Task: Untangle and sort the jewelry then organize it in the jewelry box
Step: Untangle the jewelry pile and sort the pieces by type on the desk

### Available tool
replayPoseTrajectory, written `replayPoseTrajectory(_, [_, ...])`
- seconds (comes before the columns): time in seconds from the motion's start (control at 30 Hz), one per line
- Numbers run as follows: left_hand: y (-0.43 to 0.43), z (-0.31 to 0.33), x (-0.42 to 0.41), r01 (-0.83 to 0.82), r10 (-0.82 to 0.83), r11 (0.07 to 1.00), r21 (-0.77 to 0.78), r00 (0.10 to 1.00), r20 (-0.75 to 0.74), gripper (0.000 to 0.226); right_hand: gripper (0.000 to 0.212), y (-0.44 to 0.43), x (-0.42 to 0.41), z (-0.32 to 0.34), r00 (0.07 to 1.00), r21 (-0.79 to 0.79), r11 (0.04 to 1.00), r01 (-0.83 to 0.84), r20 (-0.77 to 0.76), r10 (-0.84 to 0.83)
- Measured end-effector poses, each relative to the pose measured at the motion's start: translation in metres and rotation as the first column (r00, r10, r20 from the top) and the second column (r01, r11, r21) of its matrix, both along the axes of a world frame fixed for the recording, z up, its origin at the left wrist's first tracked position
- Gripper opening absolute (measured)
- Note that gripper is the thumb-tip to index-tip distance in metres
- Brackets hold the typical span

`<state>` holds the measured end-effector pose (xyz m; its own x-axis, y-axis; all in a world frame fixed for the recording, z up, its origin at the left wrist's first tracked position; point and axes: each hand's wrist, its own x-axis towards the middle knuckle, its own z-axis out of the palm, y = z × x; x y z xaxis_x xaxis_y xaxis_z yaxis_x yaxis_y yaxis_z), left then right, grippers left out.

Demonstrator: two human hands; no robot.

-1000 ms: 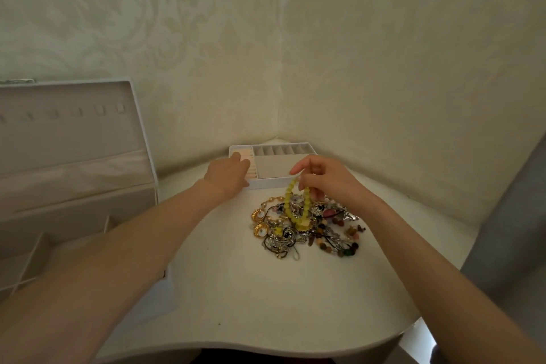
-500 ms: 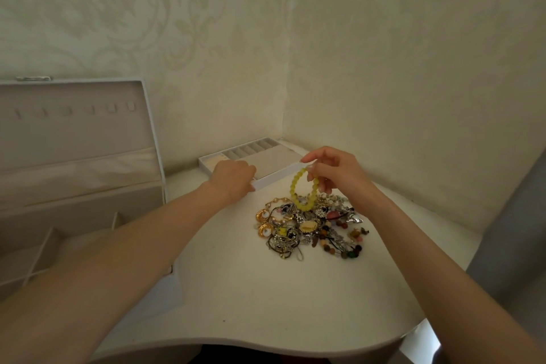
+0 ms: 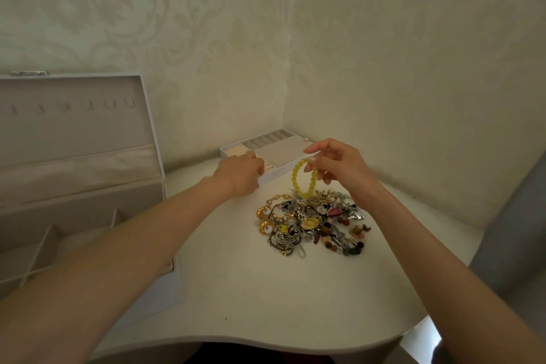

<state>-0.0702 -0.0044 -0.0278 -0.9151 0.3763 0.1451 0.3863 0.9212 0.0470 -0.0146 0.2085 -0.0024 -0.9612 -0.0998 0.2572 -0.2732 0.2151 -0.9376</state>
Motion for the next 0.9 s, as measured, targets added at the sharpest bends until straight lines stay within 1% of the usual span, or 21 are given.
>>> replayPoseTrajectory(0.03, [0.0, 0.004, 0.002, 0.029, -0.029, 0.998, 0.059, 1.0, -0.004, 0.032, 0.016, -0.001, 0.0, -0.001, 1.0, 0.018, 1.0, -0.008, -0.003, 0.008])
replayPoseTrajectory(0.07, [0.001, 0.008, 0.006, 0.072, -0.079, 0.979, 0.189, 0.996, 0.031, 0.036, 0.016, -0.001, 0.0, -0.001, 1.0, 0.03, 0.999, -0.02, -0.006, 0.02])
replayPoseTrajectory(0.1, [0.002, 0.013, 0.011, 0.098, -0.149, 0.926, 0.364, 0.982, 0.114, 0.039, 0.015, -0.002, 0.0, -0.001, 0.999, 0.031, 0.999, -0.036, -0.009, 0.037])
replayPoseTrajectory(0.13, [0.004, 0.019, 0.017, 0.084, -0.236, 0.845, 0.529, 0.945, 0.226, 0.042, 0.015, -0.004, 0.0, -0.002, 0.998, 0.026, 0.998, -0.057, -0.011, 0.058])
replayPoseTrajectory(0.17, [0.005, 0.023, 0.024, 0.036, -0.316, 0.771, 0.636, 0.889, 0.332, 0.043, 0.016, -0.006, -0.001, -0.002, 0.997, 0.02, 0.996, -0.082, -0.011, 0.082])
replayPoseTrajectory(0.2, [0.007, 0.026, 0.029, -0.006, -0.367, 0.729, 0.685, 0.841, 0.398, 0.041, 0.016, -0.008, 0.0, -0.002, 0.994, 0.013, 0.994, -0.106, -0.009, 0.106])
replayPoseTrajectory(0.23, [0.009, 0.026, 0.032, -0.016, -0.394, 0.707, 0.707, 0.821, 0.413, 0.036, 0.016, -0.011, 0.0, -0.002, 0.992, 0.009, 0.992, -0.123, -0.009, 0.123])
replayPoseTrajectory(0.27, [0.01, 0.024, 0.034, -0.008, -0.401, 0.687, 0.727, 0.83, 0.388, 0.026, 0.017, -0.014, -0.001, -0.003, 0.991, 0.009, 0.991, -0.131, -0.006, 0.131])
replayPoseTrajectory(0.33, [0.011, 0.02, 0.036, -0.008, -0.363, 0.654, 0.757, 0.874, 0.323, 0.006, 0.016, -0.017, -0.004, -0.005, 0.993, 0.022, 0.993, -0.119, 0.012, 0.118])
replayPoseTrajectory(0.4, [0.007, 0.014, 0.034, -0.037, -0.301, 0.633, 0.773, 0.908, 0.29, 0.011, 0.013, -0.019, -0.011, -0.012, 0.997, 0.102, 0.992, -0.069, 0.033, 0.066])
replayPoseTrajectory(0.43, [0.005, 0.012, 0.034, -0.046, -0.279, 0.626, 0.779, 0.919, 0.279, 0.013, 0.012, -0.02, -0.015, -0.016, 1.0, 0.218, 0.976, -0.026, 0.02, 0.022])
replayPoseTrajectory(0.47, [0.003, 0.011, 0.034, -0.048, -0.265, 0.613, 0.789, 0.928, 0.262, 0.014, 0.012, -0.02, -0.02, -0.02, 1.0, 0.381, 0.924, 0.019, -0.015, -0.015])
replayPoseTrajectory(0.53, [-0.001, 0.01, 0.032, -0.063, -0.241, 0.562, 0.825, 0.942, 0.236, 0.011, 0.014, -0.025, -0.029, -0.03, 0.997, 0.691, 0.721, 0.055, -0.073, -0.006])
replayPoseTrajectory(0.57, [-0.002, 0.011, 0.031, -0.078, -0.221, 0.533, 0.842, 0.948, 0.228, 0.009, 0.017, -0.029, -0.031, -0.034, 0.997, 0.786, 0.616, 0.05, -0.076, 0.017])
replayPoseTrajectory(0.6, [-0.003, 0.011, 0.03, -0.096, -0.196, 0.515, 0.852, 0.954, 0.226, 0.008, 0.018, -0.033, -0.033, -0.037, 0.997, 0.841, 0.539, 0.046, -0.076, 0.033])
replayPoseTrajectory(0.63, [-0.004, 0.011, 0.029, -0.114, -0.171, 0.515, 0.849, 0.958, 0.232, 0.009, 0.018, -0.038, -0.035, -0.039, 0.997, 0.869, 0.494, 0.044, -0.073, 0.038])
replayPoseTrajectory(0.7, [-0.006, 0.009, 0.029, -0.163, -0.127, 0.551, 0.819, 0.953, 0.275, 0.009, 0.013, -0.041, -0.038, -0.038, 0.997, 0.89, 0.456, 0.031, -0.059, 0.048])
replayPoseTrajectory(0.77, [-0.008, 0.005, 0.028, -0.234, -0.091, 0.589, 0.773, 0.932, 0.351, 0.009, 0.008, -0.039, -0.04, -0.035, 0.997, 0.895, 0.447, -0.017, -0.02, 0.077])
replayPoseTrajectory(0.8, [-0.009, 0.004, 0.028, -0.267, -0.08, 0.61, 0.746, 0.916, 0.393, 0.01, 0.006, -0.035, -0.04, -0.033, 0.996, 0.88, 0.474, -0.042, -0.002, 0.09])
replayPoseTrajectory(0.83, [-0.009, 0.002, 0.028, -0.291, -0.071, 0.634, 0.716, 0.901, 0.429, 0.01, 0.005, -0.03, -0.04, -0.032, 0.995, 0.842, 0.537, -0.062, 0.009, 0.101])
replayPoseTrajectory(0.9, [-0.008, 0.001, 0.027, -0.313, -0.058, 0.676, 0.667, 0.88, 0.472, 0.01, 0.008, -0.02, -0.037, -0.03, 0.992, 0.698, 0.709, -0.105, 0.02, 0.127])
